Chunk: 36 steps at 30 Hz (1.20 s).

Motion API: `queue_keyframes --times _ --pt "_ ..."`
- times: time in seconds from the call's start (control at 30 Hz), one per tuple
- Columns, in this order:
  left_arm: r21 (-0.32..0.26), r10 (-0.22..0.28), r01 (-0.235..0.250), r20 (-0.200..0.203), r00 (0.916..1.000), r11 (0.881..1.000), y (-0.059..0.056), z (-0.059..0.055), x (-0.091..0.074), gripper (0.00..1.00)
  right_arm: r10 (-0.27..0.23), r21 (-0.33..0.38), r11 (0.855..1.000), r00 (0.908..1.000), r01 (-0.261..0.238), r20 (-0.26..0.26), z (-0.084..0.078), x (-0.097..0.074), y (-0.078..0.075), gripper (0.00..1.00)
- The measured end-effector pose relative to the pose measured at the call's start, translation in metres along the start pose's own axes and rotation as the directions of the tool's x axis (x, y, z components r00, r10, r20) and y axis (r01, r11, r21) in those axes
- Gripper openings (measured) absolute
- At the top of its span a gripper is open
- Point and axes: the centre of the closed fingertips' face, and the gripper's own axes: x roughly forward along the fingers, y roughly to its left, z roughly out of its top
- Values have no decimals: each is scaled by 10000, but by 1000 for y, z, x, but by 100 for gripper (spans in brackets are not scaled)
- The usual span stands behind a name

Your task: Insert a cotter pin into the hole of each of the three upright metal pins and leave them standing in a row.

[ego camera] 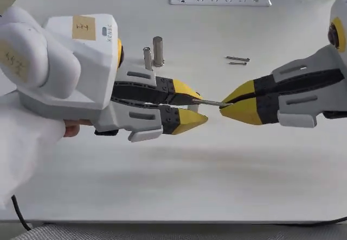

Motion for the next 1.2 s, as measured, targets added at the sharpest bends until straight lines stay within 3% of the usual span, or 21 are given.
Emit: queue_keyframes --times 0.2,0.43,0.53,0.93,1.07,1.2 --pt "13 508 -508 -110 9986 9987 21 -10 0 26 -922 26 9957 9953 923 -285 -14 -4 -24 0" --pt "-131 706 -710 -261 9972 9974 47 -21 9 27 -1558 195 9874 9867 1568 -467 -32 -1 -42 0" --pt "-310 581 -591 -318 9978 9978 52 -26 15 26 -1682 -125 9858 9824 1677 -815 -41 2 -46 0" --pt "-358 -214 177 -1068 9940 9992 57 -50 35 25 -1565 -223 9877 9805 1550 -1190 -64 16 -56 0" --pt "-424 -434 383 -1277 9909 9984 57 -58 37 19 -1472 -217 9891 9810 1456 -1261 -67 17 -57 0" --pt "-515 -479 419 -1212 9915 9978 57 -57 37 13 -1380 -220 9904 9816 1363 -1321 -69 19 -58 0"
